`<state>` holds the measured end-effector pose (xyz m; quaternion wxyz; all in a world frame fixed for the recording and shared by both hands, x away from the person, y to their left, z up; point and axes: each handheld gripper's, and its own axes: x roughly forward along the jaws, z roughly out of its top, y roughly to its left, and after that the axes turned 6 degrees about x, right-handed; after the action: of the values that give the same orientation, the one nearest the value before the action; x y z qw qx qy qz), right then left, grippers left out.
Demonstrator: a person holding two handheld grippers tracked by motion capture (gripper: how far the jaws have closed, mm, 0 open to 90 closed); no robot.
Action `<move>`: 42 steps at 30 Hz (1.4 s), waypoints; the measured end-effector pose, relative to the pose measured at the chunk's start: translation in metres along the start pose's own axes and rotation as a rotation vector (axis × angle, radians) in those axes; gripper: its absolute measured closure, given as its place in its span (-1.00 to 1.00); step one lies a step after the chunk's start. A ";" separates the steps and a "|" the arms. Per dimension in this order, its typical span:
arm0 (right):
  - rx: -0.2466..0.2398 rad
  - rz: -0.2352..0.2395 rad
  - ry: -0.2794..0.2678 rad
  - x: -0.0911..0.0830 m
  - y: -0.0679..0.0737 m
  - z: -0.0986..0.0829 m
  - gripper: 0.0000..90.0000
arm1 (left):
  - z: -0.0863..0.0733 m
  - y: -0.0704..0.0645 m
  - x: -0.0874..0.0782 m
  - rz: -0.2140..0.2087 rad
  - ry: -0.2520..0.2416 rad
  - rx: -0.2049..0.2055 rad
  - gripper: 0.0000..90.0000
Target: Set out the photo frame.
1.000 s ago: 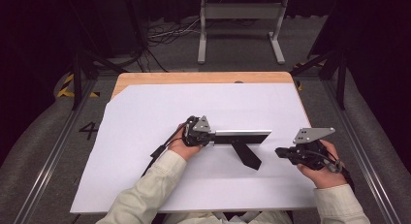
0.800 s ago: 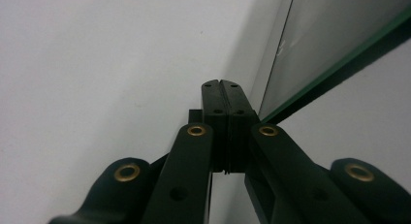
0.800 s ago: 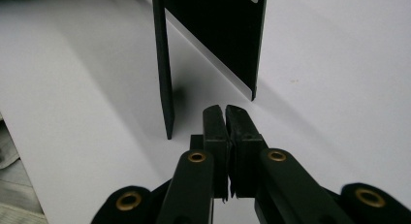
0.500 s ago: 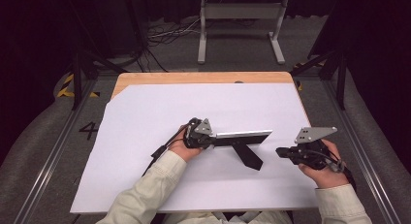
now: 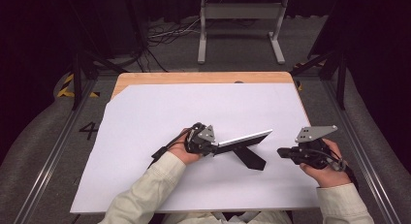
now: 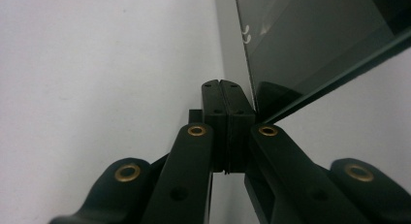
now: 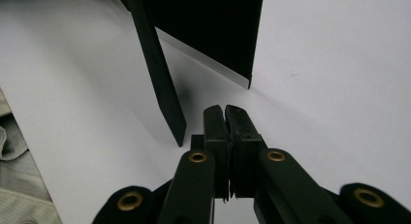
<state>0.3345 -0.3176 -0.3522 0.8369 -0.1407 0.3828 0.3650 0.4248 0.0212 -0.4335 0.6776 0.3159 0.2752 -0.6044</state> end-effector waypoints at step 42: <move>0.041 -0.003 0.055 0.000 -0.006 -0.002 0.95 | 0.011 -0.026 0.004 -0.198 0.106 0.036 1.00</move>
<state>0.3380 -0.3231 -0.3535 0.8293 -0.1342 0.4128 0.3520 0.3994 0.0083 -0.4315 0.5933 0.3311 0.3295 -0.6556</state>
